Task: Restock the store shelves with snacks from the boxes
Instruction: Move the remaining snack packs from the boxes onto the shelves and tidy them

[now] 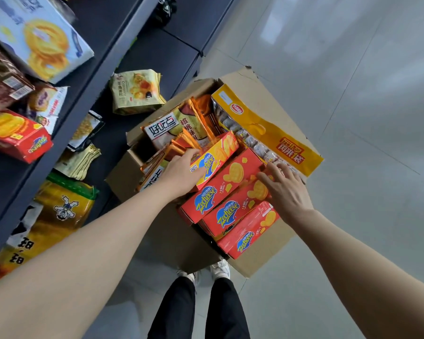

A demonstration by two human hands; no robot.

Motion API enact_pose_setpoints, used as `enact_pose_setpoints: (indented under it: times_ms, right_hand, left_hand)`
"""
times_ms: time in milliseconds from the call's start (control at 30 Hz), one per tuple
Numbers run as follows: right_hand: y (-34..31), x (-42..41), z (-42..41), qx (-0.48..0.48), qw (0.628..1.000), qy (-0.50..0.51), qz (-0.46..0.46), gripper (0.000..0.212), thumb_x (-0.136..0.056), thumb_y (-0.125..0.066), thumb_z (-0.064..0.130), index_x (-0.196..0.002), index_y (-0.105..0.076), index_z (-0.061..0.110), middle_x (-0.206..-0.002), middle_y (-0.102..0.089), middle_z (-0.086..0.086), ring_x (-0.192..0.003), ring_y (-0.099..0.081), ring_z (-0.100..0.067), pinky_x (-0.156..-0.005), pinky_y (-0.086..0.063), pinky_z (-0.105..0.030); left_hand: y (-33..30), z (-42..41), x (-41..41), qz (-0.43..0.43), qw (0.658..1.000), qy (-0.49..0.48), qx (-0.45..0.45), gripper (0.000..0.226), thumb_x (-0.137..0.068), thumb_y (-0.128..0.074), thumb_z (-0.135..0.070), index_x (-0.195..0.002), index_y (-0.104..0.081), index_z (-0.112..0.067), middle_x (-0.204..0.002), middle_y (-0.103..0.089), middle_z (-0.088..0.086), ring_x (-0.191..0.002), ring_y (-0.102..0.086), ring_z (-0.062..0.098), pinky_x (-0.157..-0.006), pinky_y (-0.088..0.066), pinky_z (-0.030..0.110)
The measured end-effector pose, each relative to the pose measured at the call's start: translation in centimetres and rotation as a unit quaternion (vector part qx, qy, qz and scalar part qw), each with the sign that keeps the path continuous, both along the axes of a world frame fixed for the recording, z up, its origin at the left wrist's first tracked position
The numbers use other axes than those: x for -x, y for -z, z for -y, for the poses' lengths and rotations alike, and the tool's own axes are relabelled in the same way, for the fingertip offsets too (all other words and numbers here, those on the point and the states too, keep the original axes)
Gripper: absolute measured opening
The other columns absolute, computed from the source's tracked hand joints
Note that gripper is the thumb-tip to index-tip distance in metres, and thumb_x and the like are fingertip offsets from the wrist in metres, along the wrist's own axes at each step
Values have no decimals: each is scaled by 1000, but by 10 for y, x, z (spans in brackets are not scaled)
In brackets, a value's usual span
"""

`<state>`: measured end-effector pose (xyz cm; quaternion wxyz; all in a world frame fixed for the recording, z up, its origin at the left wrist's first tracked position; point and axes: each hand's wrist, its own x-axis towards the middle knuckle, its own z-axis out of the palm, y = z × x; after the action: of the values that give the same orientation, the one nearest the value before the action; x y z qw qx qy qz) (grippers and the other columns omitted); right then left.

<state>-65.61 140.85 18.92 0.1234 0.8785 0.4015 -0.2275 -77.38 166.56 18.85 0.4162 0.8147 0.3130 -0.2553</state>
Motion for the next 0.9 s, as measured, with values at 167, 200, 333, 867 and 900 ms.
enact_pose_setpoints:
  times_ms: [167, 200, 333, 867, 900]
  right_hand:
    - [-5, 3, -1, -25, 1000, 16, -6, 77, -71, -89, 40, -137, -53, 23, -142, -46, -14, -126, -46, -40, -88, -54, -53]
    - [-7, 3, -3, -28, 999, 20, -12, 75, -77, -84, 40, -141, -49, 23, -147, -41, -13, -130, -43, -39, -92, -53, -54]
    - [-4, -1, -10, -20, 998, 34, -38, 70, -89, -74, 33, -149, -38, 26, -156, -28, -11, -137, -32, -37, -102, -45, -55]
    - [23, -92, 0, 42, 969, 233, -68, 82, -88, -64, 52, -150, -24, 17, -136, -50, -16, -126, -49, -37, -99, -39, -48]
    - [30, -96, 0, 41, 958, 265, -105, 73, -88, -62, 56, -142, -33, 15, -127, -57, -15, -115, -56, -36, -87, -44, -45]
  left_hand:
    - [-8, 1, 5, 19, 1000, -22, -11, 52, -100, -48, -39, -149, -32, -31, -140, -41, 9, -121, -48, 27, -102, -44, 44]
    - [-6, 1, 7, 17, 999, -13, -26, 50, -101, -48, -37, -149, -32, -32, -141, -41, 8, -124, -44, 27, -104, -42, 44]
    - [2, 4, 11, 16, 996, 48, -67, 50, -101, -49, -31, -148, -32, -34, -146, -41, 5, -133, -35, 28, -108, -37, 46]
    - [-5, 51, -24, -8, 938, 174, -299, 70, -93, -43, -63, -153, -29, -29, -157, -34, 4, -146, -24, 27, -120, -2, 56]
    - [-4, 58, -28, -24, 938, 177, -296, 79, -90, -42, -71, -154, -25, -29, -158, -31, 5, -147, -23, 28, -120, -3, 57]
